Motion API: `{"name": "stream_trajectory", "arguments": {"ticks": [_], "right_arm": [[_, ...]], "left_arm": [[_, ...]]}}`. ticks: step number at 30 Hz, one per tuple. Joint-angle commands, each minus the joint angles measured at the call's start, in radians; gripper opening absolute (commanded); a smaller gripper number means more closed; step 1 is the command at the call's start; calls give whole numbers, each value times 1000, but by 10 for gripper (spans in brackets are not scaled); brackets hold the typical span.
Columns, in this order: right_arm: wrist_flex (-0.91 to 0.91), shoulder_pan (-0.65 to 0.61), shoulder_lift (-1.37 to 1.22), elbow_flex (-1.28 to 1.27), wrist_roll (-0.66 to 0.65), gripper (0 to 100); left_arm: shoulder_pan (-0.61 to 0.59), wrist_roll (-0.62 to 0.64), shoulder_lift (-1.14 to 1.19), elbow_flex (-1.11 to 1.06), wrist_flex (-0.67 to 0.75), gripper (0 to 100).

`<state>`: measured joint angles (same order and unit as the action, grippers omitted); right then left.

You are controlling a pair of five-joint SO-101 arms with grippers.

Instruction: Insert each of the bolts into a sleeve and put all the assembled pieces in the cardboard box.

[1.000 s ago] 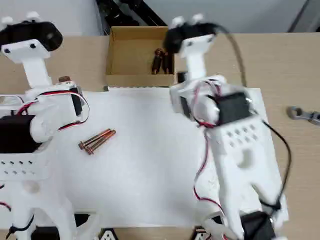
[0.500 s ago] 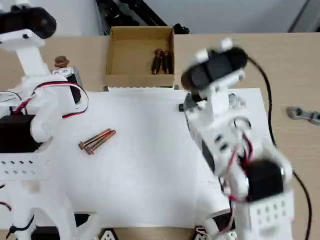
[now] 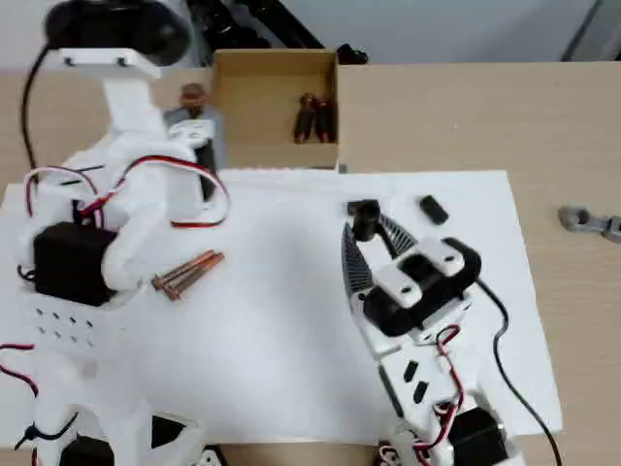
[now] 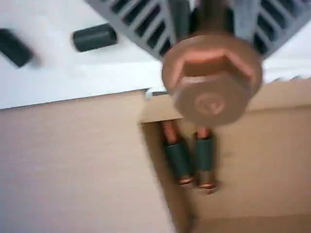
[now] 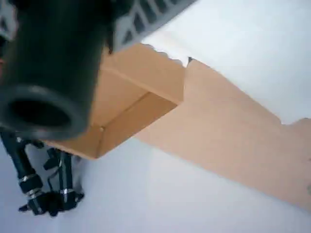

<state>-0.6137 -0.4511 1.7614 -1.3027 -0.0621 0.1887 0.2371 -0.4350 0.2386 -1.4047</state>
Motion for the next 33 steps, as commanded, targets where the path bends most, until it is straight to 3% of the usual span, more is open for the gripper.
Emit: {"name": "stream_trajectory", "arguments": {"ticks": [1,9,15,19,29,33], "right_arm": [[105,-7,41,-64,18,3],[315,-8,41,-227,74,3],[320,-5,41,-242,123,3],[321,-5,41,-242,124,3],[312,-7,41,-245,124,3],[216,-7,39,-238,123,3]], "left_arm": [[87,0,-37,10,66,5],[285,0,-37,10,164,5],[364,101,-37,10,272,5],[385,103,-26,5,327,5],[408,103,11,-47,313,5],[466,101,11,-82,316,5]]}}
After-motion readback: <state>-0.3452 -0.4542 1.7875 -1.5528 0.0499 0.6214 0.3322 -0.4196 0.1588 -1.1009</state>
